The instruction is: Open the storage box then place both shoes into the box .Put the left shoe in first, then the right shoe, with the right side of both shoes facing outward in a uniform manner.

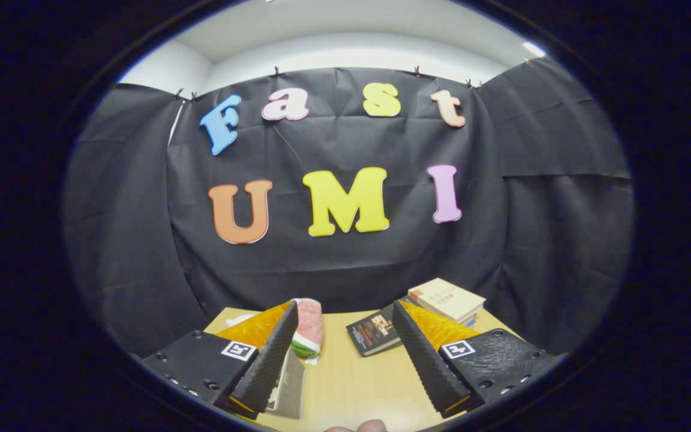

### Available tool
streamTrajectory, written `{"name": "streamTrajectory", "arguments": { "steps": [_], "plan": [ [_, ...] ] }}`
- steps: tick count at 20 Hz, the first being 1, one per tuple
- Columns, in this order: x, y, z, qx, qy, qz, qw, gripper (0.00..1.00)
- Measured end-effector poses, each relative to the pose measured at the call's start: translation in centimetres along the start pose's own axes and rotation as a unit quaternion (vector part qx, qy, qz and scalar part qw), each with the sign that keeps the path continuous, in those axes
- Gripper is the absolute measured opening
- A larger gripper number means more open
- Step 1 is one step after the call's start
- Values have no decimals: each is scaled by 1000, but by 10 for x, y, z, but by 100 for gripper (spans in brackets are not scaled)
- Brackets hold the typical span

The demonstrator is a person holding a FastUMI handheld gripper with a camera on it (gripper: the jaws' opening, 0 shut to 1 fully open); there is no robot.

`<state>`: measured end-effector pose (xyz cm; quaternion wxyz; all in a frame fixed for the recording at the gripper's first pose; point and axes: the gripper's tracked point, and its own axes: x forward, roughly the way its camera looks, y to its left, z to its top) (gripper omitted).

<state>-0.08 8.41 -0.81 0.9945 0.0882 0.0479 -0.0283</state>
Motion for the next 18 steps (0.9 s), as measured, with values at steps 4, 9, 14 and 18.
{"name": "streamTrajectory", "arguments": {
  "steps": [4,9,14,18],
  "plan": [
    [-18,-19,19,-12,-38,-1,999,96],
    [-27,-20,19,-12,-46,3,999,96],
    [-21,-10,19,-14,-45,13,999,96],
    [-18,-2,20,-13,-42,23,999,96]
  ]
}}
